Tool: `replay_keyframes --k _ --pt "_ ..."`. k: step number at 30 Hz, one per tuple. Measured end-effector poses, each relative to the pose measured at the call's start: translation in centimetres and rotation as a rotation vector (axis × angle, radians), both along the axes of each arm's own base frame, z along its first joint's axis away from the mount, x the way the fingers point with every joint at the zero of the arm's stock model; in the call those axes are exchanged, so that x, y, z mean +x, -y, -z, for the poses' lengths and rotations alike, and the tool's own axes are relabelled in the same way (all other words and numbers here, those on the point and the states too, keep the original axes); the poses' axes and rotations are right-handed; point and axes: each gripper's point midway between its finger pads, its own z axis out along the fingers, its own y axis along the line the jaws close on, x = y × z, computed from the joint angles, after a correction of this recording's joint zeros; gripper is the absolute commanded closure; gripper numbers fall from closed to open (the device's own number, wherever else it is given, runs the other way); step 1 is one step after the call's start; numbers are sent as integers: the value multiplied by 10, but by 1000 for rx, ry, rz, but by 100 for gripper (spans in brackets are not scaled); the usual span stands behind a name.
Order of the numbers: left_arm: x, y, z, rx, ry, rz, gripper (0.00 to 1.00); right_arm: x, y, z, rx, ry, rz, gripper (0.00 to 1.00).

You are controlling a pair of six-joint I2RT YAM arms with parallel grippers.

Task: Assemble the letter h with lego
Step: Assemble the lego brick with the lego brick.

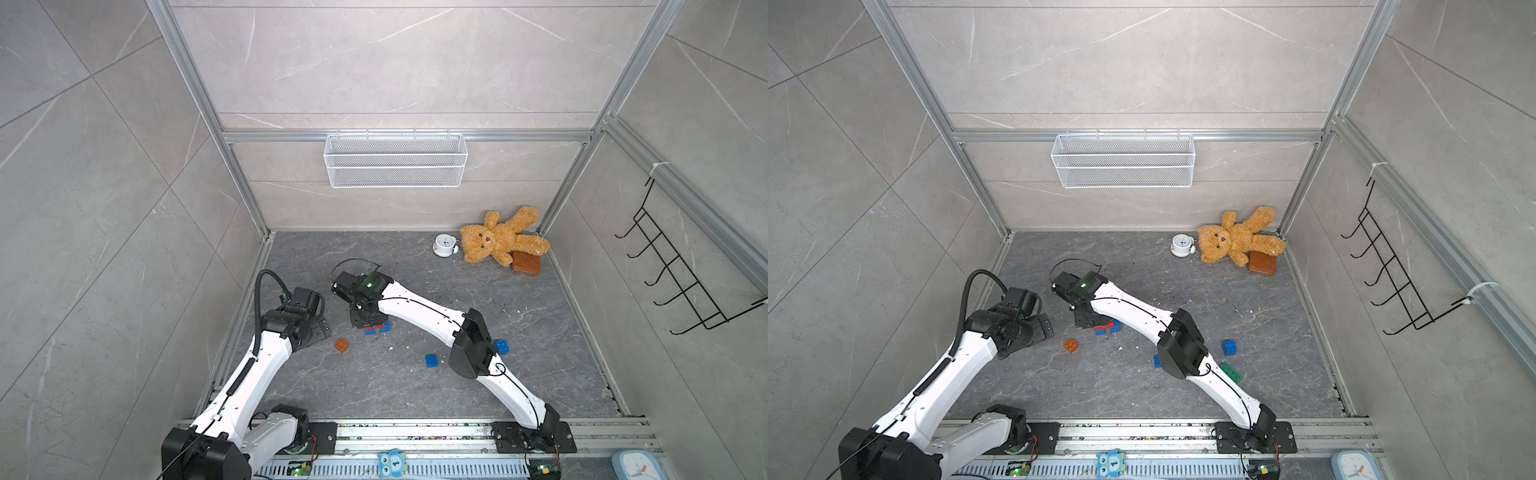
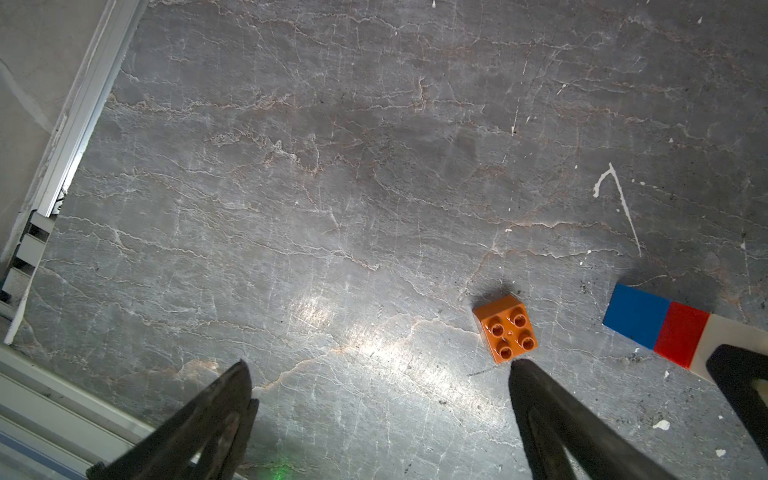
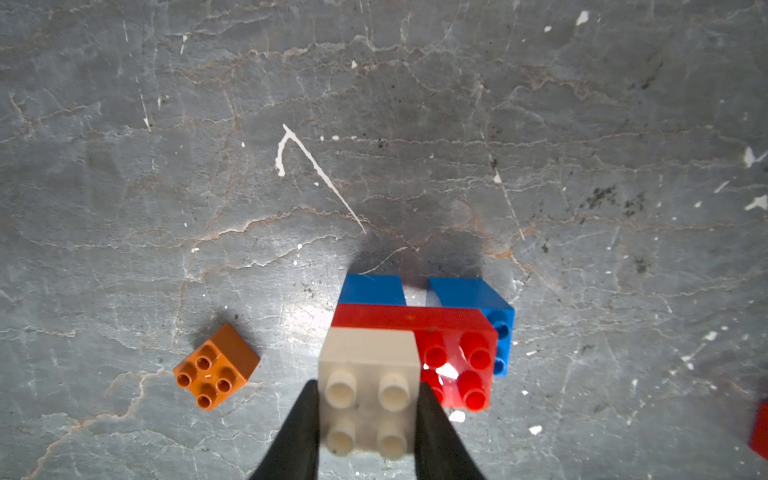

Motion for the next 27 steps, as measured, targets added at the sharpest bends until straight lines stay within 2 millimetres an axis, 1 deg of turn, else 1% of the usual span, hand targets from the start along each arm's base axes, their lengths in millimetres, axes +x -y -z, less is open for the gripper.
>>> replay_keyframes --k 7,17,27 --pt "0 1 0 0 0 4 2 0 0 0 18 10 18 100" --pt "0 1 0 1 0 5 2 -1 -1 1 -42 17 37 100" --pt "0 2 0 2 0 9 2 -1 -2 -2 -49 15 50 100"
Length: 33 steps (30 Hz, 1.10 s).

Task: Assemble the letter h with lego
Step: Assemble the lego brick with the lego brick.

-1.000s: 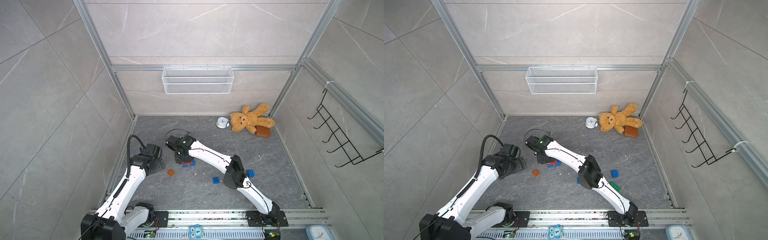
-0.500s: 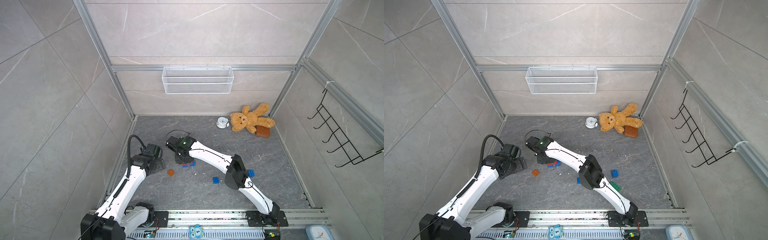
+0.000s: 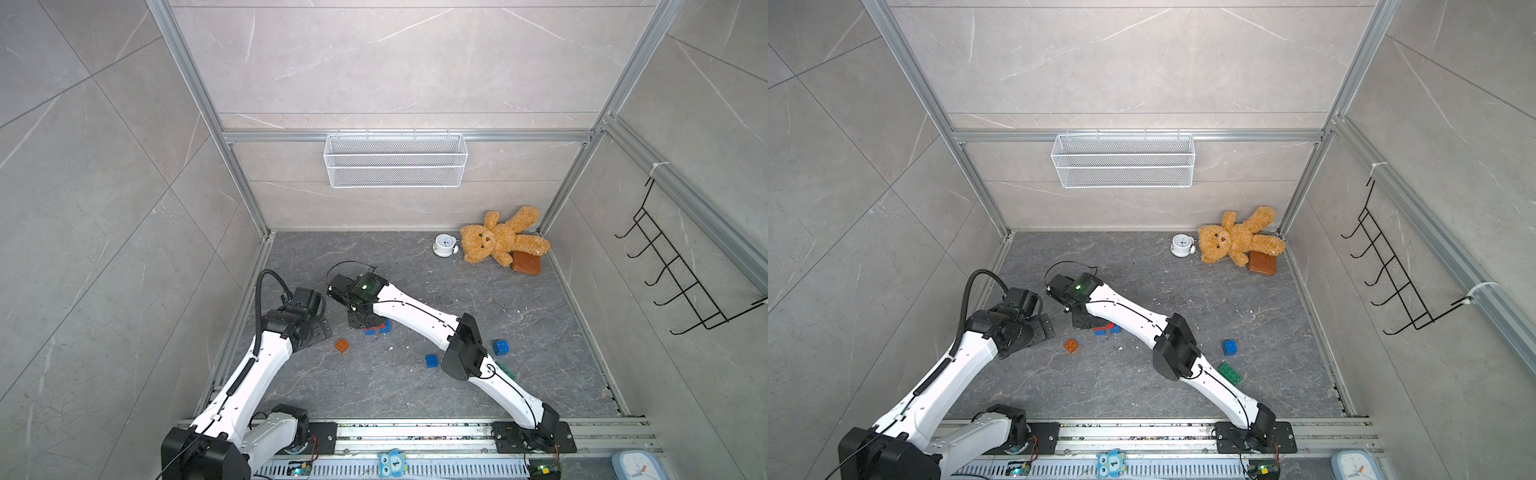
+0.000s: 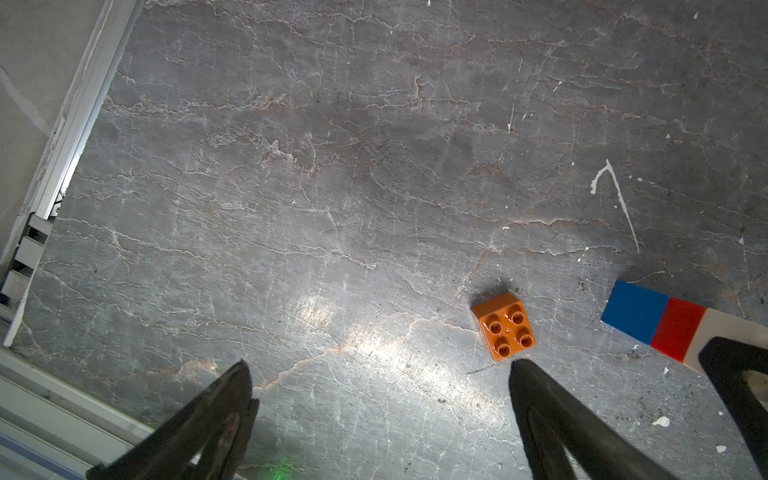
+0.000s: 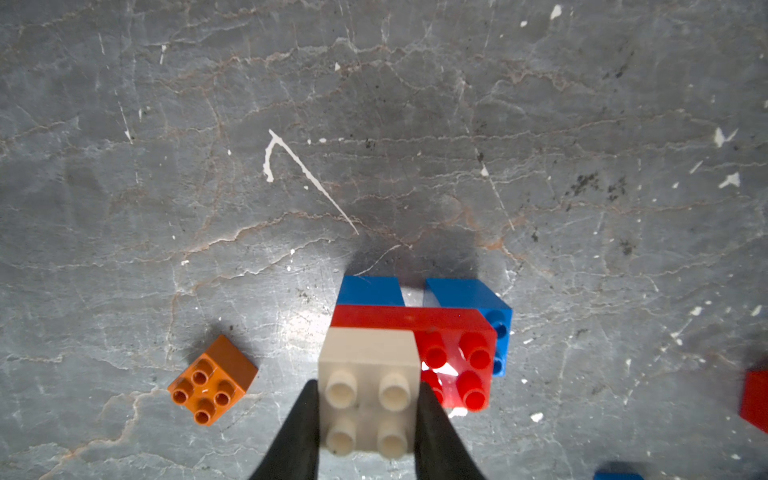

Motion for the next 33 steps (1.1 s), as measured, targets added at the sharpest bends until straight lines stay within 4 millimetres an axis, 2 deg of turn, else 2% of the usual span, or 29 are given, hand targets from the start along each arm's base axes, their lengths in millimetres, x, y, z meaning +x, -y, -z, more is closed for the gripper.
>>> replay_keyframes --k 3,7,13,20,25,29,33 --pt "0 0 0 0 0 0 1 -1 0 -1 -1 -7 -1 92" --pt "0 0 0 0 0 0 2 -4 0 -2 0 -24 -3 75" --pt "0 0 0 0 0 2 2 -11 1 -4 -1 -53 -6 59" --pt "0 1 0 1 0 5 1 -12 2 -6 -5 -55 -4 50" --pt "0 2 0 7 2 12 1 -13 3 -9 -5 -53 -5 38" --pt "0 5 1 4 -2 26 1 -10 2 -21 12 -25 -5 24" --pt "-2 14 6 -21 -30 49 1 -9 9 -49 23 20 -3 17"
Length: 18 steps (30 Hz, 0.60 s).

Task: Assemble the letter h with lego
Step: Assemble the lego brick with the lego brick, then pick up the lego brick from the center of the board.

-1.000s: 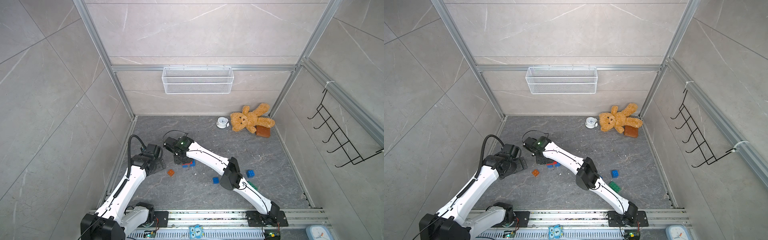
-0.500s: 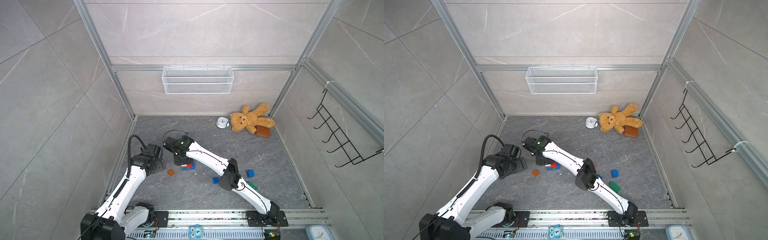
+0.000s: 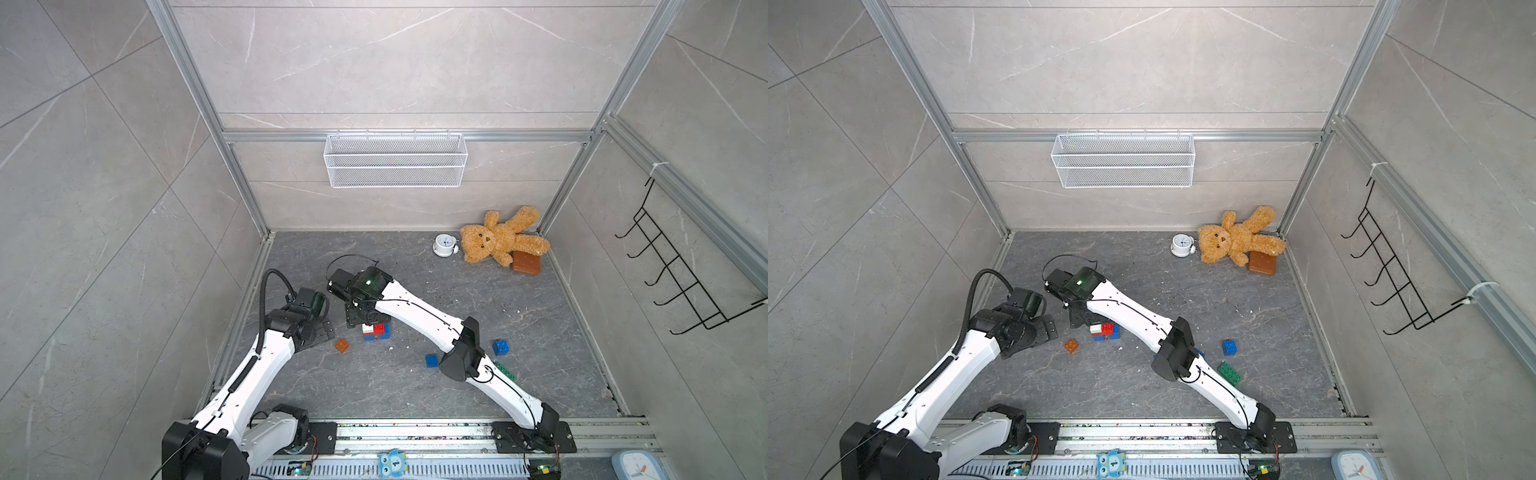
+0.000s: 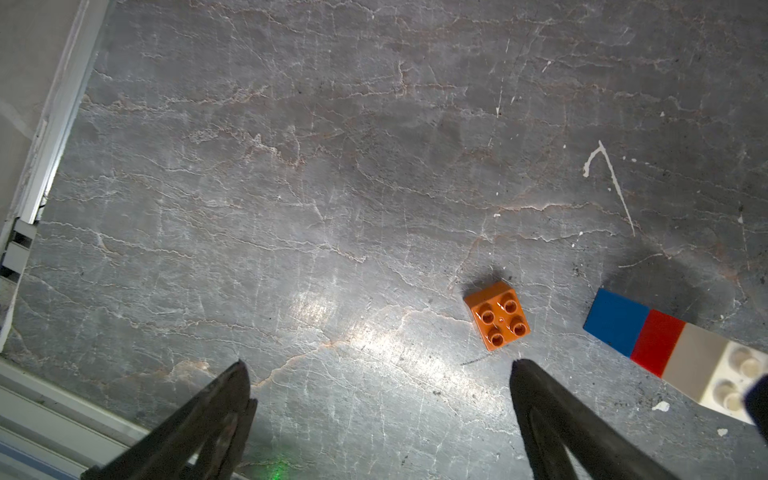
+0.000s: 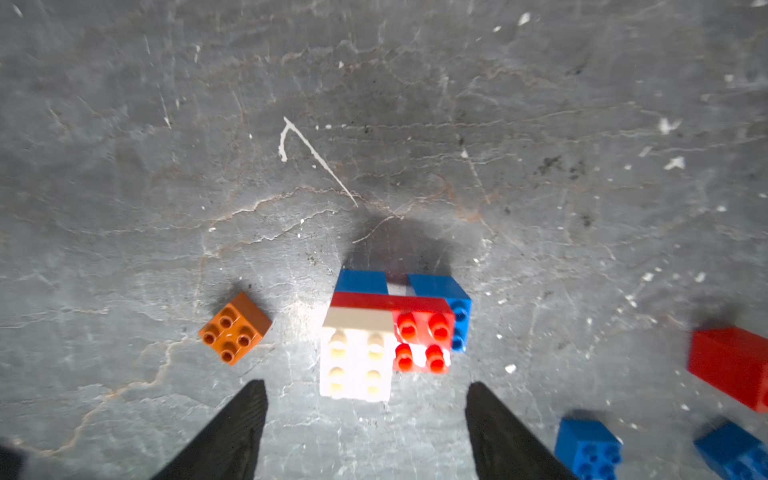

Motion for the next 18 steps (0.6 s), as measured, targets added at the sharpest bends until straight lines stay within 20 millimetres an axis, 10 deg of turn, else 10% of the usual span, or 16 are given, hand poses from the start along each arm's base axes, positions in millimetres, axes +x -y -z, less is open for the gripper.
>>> replay_keyframes --k 10,18 --pt "-11 36 28 -188 -102 44 2 -12 49 -105 48 154 17 2" --pt "-9 48 54 -237 -192 25 3 -24 76 -124 81 196 20 0"
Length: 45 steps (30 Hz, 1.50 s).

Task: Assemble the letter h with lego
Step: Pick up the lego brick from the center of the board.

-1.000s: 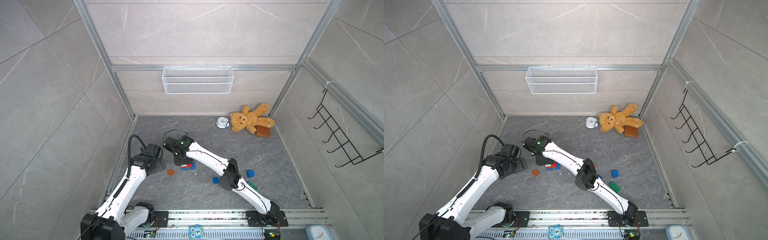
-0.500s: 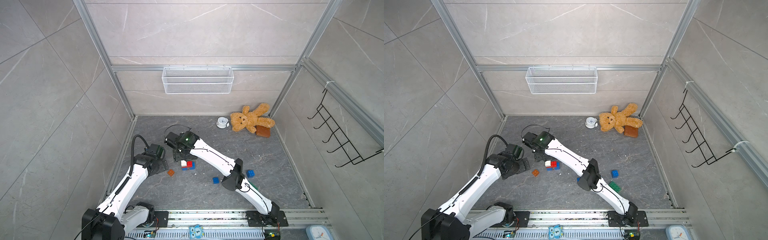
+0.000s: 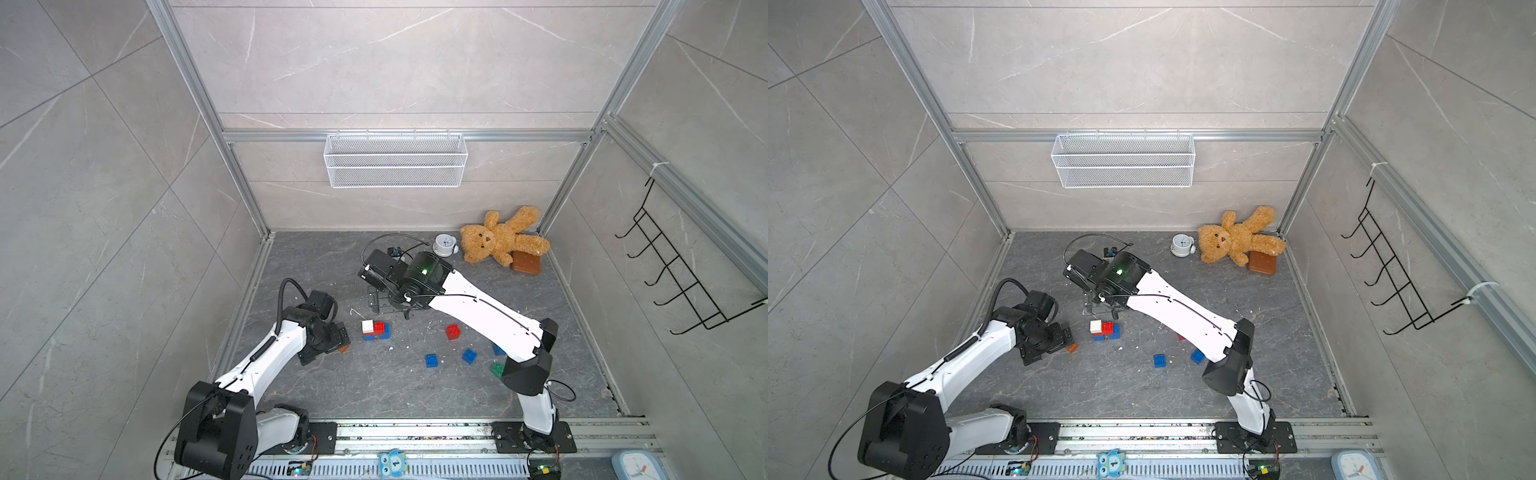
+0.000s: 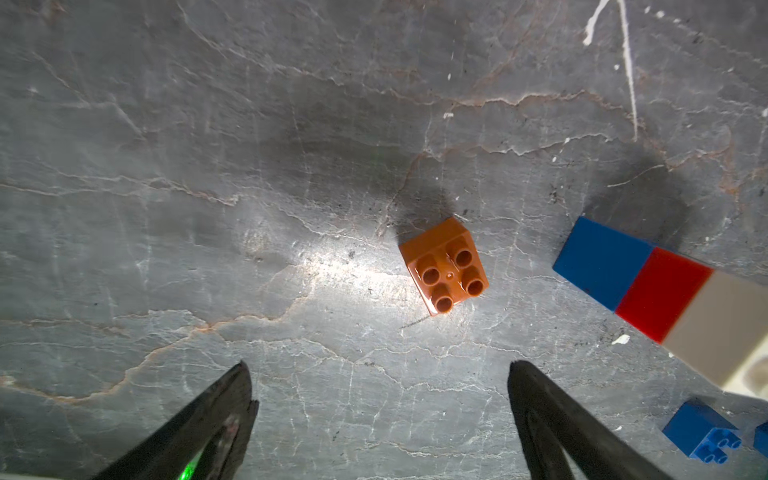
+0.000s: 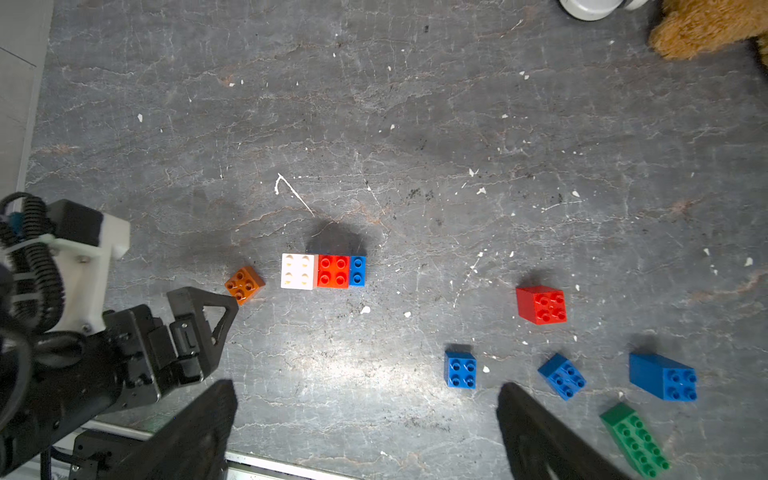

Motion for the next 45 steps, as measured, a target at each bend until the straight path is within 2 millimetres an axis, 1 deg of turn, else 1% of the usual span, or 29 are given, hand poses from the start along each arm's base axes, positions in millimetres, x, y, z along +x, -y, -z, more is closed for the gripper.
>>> replay_keyframes --k 3,9,11,16,19,28,38,45 --pt "-1 2 2 -20 -14 -59 4 -1 3 2 5 6 1 0" --pt "3 4 2 -58 -19 -220 5 -5 9 7 2 7 -7 0" --pt "4 5 7 -61 -41 -264 6 -5 10 6 3 10 -12 0" --pt "-1 7 28 -51 -139 -348 8 -8 14 4 9 16 -16 0" --pt "3 8 28 -63 -132 -381 9 -9 17 2 11 19 -22 0" --pt "6 10 28 -63 -126 -415 9 -12 21 -1 5 29 -50 0" --pt "17 17 16 -61 -71 -434 10 -11 15 -1 13 39 -98 0" --pt "15 18 24 -51 -97 -470 15 -12 13 0 7 36 -130 0"
